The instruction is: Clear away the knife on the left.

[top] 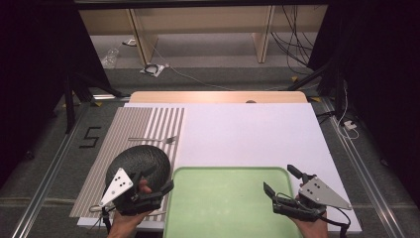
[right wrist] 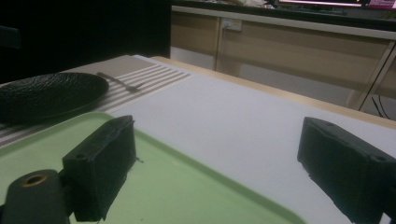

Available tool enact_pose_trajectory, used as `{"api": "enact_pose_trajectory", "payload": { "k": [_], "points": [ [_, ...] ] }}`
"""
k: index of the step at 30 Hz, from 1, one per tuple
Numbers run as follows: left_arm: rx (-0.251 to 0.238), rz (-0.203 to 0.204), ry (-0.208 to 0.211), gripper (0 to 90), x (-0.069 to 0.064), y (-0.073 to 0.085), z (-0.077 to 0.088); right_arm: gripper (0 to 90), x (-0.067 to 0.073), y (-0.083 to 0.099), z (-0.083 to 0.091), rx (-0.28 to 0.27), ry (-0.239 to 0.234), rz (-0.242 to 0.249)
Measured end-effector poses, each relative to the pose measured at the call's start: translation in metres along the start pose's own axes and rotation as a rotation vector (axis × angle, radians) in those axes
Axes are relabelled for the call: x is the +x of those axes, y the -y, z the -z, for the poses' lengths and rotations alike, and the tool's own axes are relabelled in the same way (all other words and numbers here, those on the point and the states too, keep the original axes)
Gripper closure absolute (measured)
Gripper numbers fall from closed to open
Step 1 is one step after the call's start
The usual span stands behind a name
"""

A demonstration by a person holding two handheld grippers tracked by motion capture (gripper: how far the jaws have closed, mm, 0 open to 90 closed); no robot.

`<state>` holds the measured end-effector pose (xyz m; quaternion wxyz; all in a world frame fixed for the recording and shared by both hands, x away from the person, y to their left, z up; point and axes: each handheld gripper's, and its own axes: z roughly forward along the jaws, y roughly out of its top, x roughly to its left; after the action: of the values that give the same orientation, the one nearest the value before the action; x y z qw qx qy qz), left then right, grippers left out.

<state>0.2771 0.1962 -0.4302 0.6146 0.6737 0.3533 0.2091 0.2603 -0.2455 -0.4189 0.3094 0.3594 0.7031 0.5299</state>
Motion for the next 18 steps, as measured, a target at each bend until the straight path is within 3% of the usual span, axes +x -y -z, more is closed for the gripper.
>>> {"api": "enact_pose_trajectory", "payload": {
  "k": [13,16,18],
  "points": [
    [0.01,0.005,0.004,18.9,0.001,-0.0005,-0.0004,12.7,0.0003,-0.0003,0.0007,0.003,-0.004,0.004],
    [0.017,0.019,0.005,18.8,0.0023,-0.0019,0.0003,12.9,0.0004,-0.0003,0.0005,-0.003,-0.003,0.001],
    [0.033,0.045,0.028,18.9,0.0042,-0.0044,0.0015,13.0,0.0003,-0.0003,0.0009,0.004,-0.004,0.004]
  ]
}}
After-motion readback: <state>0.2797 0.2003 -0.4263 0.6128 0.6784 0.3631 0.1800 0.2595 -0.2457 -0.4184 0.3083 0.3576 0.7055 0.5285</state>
